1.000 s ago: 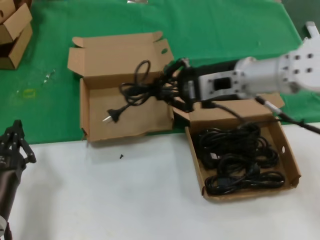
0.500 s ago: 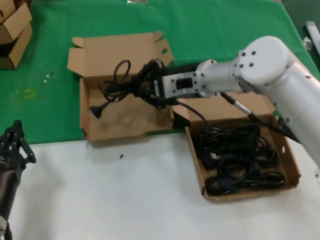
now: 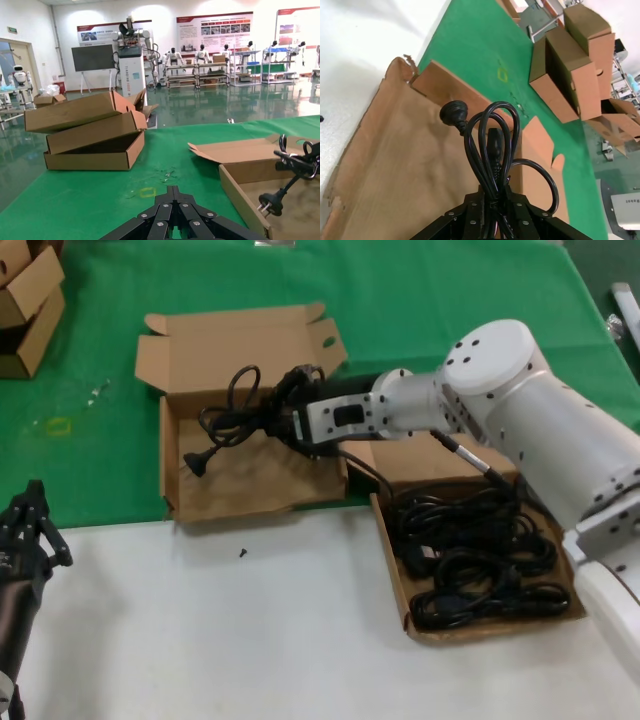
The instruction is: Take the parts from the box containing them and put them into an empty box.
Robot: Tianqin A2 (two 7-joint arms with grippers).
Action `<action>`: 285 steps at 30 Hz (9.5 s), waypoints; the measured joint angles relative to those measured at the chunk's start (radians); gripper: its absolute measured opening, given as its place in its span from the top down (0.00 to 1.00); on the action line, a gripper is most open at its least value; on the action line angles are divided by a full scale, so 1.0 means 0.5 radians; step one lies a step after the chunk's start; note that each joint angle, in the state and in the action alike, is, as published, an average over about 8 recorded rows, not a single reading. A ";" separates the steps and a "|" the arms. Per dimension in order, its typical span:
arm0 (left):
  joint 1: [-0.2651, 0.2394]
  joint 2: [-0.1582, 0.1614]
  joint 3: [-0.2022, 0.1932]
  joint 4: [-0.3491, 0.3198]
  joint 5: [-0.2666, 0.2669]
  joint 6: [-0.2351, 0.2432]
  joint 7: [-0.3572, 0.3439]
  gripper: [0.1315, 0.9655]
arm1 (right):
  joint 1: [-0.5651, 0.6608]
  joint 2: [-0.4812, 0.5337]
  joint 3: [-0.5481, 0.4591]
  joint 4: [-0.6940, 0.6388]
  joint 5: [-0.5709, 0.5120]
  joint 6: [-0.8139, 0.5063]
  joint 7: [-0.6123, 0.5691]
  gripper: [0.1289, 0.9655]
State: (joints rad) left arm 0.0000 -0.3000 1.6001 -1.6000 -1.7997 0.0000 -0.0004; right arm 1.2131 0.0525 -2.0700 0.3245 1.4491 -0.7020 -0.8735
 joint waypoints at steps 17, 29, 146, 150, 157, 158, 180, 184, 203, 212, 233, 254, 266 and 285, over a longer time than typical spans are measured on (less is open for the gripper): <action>0.000 0.000 0.000 0.000 0.000 0.000 0.000 0.99 | 0.066 -0.097 0.101 -0.289 0.078 0.020 -0.300 0.80; 0.000 0.000 0.000 0.000 0.000 0.000 0.000 0.99 | -0.091 0.080 0.055 0.175 0.009 -0.026 0.101 0.64; 0.000 0.000 0.000 0.000 -0.001 0.000 0.001 0.00 | -2.354 0.489 0.909 2.487 0.677 1.356 1.702 0.00; 0.000 0.000 0.000 0.000 -0.001 0.000 0.001 0.00 | -2.354 0.489 0.909 2.487 0.677 1.356 1.702 0.00; 0.000 0.000 0.000 0.000 -0.001 0.000 0.001 0.00 | -2.354 0.489 0.909 2.487 0.677 1.356 1.702 0.00; 0.000 0.000 0.000 0.000 -0.001 0.000 0.001 0.00 | -2.354 0.489 0.909 2.487 0.677 1.356 1.702 0.00; 0.000 0.000 0.000 0.000 -0.001 0.000 0.001 0.00 | -2.354 0.489 0.909 2.487 0.677 1.356 1.702 0.00; 0.000 0.000 0.000 0.000 -0.001 0.000 0.001 0.00 | -2.354 0.489 0.909 2.487 0.677 1.356 1.702 0.00; 0.000 0.000 0.000 0.000 -0.001 0.000 0.001 0.00 | -2.354 0.489 0.909 2.487 0.677 1.356 1.702 0.00; 0.000 0.000 0.000 0.000 -0.001 0.000 0.001 0.00 | -2.354 0.489 0.909 2.487 0.677 1.356 1.702 0.00; 0.000 0.000 0.000 0.000 -0.001 0.000 0.001 0.00 | -2.354 0.489 0.909 2.487 0.677 1.356 1.702 0.00; 0.000 0.000 0.000 0.000 -0.001 0.000 0.001 0.00 | -2.354 0.489 0.909 2.487 0.677 1.356 1.702 0.00; 0.000 0.000 0.000 0.000 -0.001 0.000 0.001 0.00 | -2.354 0.489 0.909 2.487 0.677 1.356 1.702 0.00; 0.000 0.000 0.000 0.000 -0.001 0.000 0.001 0.00 | -2.354 0.489 0.909 2.487 0.677 1.356 1.702 0.00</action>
State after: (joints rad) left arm 0.0000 -0.3000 1.6000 -1.6000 -1.8000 0.0000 0.0000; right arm 0.0361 0.2968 -1.6153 1.5683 1.7875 -0.0239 -0.0224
